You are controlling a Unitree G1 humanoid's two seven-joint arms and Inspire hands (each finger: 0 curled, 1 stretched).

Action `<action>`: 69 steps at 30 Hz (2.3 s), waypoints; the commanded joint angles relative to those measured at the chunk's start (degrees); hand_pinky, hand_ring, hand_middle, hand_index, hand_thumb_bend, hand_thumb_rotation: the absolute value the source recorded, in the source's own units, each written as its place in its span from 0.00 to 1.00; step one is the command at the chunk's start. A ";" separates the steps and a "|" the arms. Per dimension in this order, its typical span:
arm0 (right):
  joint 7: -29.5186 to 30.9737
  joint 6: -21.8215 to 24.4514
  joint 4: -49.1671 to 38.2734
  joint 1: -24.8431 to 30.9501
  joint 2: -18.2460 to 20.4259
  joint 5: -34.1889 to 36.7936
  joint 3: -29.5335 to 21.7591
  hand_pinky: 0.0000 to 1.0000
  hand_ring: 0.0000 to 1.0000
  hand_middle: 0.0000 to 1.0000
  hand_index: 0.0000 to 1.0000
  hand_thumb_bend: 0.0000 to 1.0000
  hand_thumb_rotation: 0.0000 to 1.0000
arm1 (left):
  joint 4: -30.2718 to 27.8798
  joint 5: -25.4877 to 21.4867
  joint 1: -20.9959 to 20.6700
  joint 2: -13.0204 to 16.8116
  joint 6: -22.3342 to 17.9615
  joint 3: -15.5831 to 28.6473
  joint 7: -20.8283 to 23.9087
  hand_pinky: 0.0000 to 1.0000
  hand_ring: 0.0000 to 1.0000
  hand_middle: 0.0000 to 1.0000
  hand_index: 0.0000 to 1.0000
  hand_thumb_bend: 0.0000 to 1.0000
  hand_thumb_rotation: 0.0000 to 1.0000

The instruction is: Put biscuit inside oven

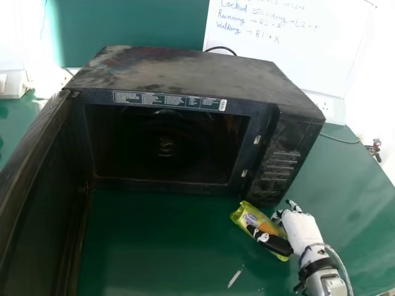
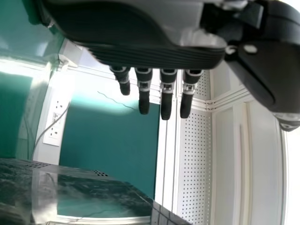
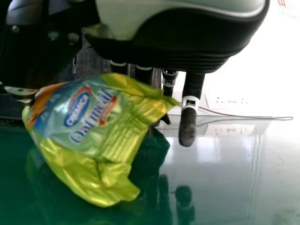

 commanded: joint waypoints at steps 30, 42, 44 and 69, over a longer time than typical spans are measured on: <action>12.27 -3.08 0.12 -0.24 -5.10 7.41 0.76 0.67 0.75 0.78 0.77 1.00 0.35 | -0.75 -1.35 0.91 0.41 -0.17 0.34 -0.05 0.96 0.91 0.91 0.90 0.96 0.92; 14.25 -1.99 -0.84 -0.98 -6.24 5.62 1.20 0.82 0.97 0.97 0.94 1.00 0.62 | -0.52 -1.06 0.72 0.29 -0.13 0.17 -0.06 0.96 0.91 0.90 0.89 0.95 0.93; 14.50 -1.88 -1.35 -1.04 -6.55 5.23 0.98 0.84 0.99 0.99 0.96 1.00 0.66 | -0.35 -0.95 0.58 0.23 -0.20 0.10 -0.07 0.96 0.91 0.90 0.89 0.95 0.93; 17.50 -3.26 -4.94 -0.14 -8.94 7.64 -3.64 0.88 0.96 0.98 0.95 1.00 0.71 | -0.02 -1.06 0.18 0.30 0.00 -0.05 -0.31 0.97 0.91 0.90 0.89 0.96 0.93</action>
